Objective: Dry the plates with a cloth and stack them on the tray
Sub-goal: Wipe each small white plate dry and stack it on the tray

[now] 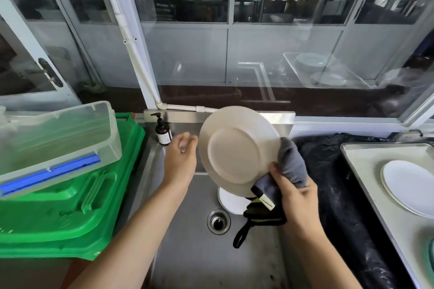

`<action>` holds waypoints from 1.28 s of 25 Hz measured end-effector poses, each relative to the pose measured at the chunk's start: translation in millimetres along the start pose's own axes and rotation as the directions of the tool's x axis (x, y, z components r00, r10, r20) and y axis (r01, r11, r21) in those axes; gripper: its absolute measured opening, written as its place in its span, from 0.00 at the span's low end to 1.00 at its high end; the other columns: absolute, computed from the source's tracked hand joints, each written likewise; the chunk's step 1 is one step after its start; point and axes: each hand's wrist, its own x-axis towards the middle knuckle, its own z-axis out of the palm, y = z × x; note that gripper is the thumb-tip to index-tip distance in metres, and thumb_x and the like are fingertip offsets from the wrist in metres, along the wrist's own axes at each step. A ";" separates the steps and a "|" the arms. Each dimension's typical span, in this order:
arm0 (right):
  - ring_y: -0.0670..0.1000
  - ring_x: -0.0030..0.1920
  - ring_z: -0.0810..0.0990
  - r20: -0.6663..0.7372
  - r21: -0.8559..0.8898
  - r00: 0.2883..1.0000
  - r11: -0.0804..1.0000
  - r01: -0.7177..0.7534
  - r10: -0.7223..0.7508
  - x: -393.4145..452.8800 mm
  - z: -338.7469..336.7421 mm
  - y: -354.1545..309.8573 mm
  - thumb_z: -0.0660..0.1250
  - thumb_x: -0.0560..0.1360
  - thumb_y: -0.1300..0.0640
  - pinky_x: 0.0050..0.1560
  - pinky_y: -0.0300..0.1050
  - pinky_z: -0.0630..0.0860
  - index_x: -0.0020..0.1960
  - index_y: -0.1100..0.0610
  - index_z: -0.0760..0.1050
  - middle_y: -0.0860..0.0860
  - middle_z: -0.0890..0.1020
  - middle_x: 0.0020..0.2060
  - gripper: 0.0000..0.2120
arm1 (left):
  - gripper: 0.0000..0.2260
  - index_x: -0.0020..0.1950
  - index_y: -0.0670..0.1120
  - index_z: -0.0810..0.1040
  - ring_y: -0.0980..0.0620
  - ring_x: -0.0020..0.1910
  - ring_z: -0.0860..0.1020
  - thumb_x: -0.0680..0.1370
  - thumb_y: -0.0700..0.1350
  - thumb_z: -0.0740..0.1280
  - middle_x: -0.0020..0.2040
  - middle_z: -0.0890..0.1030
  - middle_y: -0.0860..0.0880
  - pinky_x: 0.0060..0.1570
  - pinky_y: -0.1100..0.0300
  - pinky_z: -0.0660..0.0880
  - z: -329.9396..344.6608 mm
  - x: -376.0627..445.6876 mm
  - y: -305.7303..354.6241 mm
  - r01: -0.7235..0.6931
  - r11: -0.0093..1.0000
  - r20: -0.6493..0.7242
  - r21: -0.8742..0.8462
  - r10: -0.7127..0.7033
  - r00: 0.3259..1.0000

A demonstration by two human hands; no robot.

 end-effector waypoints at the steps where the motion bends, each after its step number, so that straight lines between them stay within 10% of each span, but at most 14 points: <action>1: 0.50 0.36 0.84 -0.003 0.068 0.998 0.996 -0.056 0.056 -0.4 -1.3 -4.3 0.79 0.72 0.54 0.36 0.43 0.80 0.41 0.56 0.86 0.55 0.86 0.36 0.06 | 0.08 0.58 0.53 0.78 0.54 0.56 0.77 0.82 0.54 0.64 0.50 0.80 0.61 0.52 0.63 0.72 -0.1 1.3 -4.7 0.013 1.000 0.039 0.007 -0.013 0.999; 6: 0.52 0.34 0.84 -0.008 0.215 0.978 0.955 -0.203 0.210 2.1 -2.7 -9.9 0.74 0.75 0.58 0.34 0.43 0.81 0.49 0.62 0.84 0.57 0.85 0.37 0.07 | 0.18 0.62 0.46 0.82 0.50 0.52 0.84 0.78 0.55 0.68 0.53 0.87 0.48 0.51 0.53 0.80 2.8 1.5 -7.5 0.361 0.816 0.380 -0.451 -0.190 0.905; 12: 0.52 0.38 0.86 -0.099 0.193 0.964 0.955 -0.224 0.246 -2.5 -0.6 5.7 0.74 0.77 0.54 0.40 0.45 0.82 0.41 0.53 0.87 0.54 0.87 0.39 0.07 | 0.21 0.70 0.48 0.78 0.46 0.66 0.78 0.82 0.56 0.61 0.66 0.81 0.45 0.66 0.47 0.73 0.3 -8.6 6.2 0.389 0.778 0.561 -0.493 -0.057 0.826; 17: 0.33 0.45 0.83 -0.295 0.005 0.955 0.999 -0.044 0.044 4.8 5.3 5.2 0.66 0.74 0.42 0.46 0.35 0.74 0.46 0.40 0.83 0.35 0.86 0.44 0.08 | 0.18 0.70 0.45 0.77 0.45 0.65 0.79 0.82 0.50 0.63 0.64 0.82 0.44 0.70 0.44 0.71 1.9 -25.4 16.6 0.340 0.826 0.548 -0.449 -0.046 0.835; 24: 0.42 0.76 0.68 0.094 -0.325 0.921 0.863 0.388 -0.378 37.2 20.5 -8.7 0.60 0.79 0.53 0.78 0.49 0.63 0.76 0.54 0.70 0.46 0.73 0.75 0.26 | 0.16 0.60 0.47 0.83 0.59 0.60 0.80 0.76 0.52 0.69 0.55 0.86 0.55 0.65 0.61 0.73 17.5 -39.4 21.2 0.193 0.910 0.474 -0.368 0.005 0.881; 29: 0.51 0.80 0.62 0.535 -0.329 0.595 0.501 0.800 -0.600 34.0 46.8 -2.7 0.59 0.79 0.54 0.81 0.58 0.54 0.77 0.61 0.68 0.52 0.68 0.78 0.27 | 0.18 0.39 0.59 0.88 0.58 0.42 0.85 0.81 0.40 0.67 0.42 0.87 0.54 0.44 0.63 0.80 27.4 -38.7 16.6 0.185 0.924 0.411 -0.336 -0.033 0.911; 32: 0.50 0.80 0.62 0.328 -0.404 0.759 0.643 0.650 -0.562 46.3 45.2 -2.1 0.58 0.77 0.55 0.79 0.63 0.57 0.77 0.62 0.68 0.53 0.69 0.77 0.28 | 0.15 0.39 0.58 0.88 0.54 0.51 0.84 0.81 0.44 0.68 0.45 0.87 0.54 0.57 0.57 0.79 27.3 -38.5 17.5 0.200 0.911 0.375 -0.361 -0.055 0.926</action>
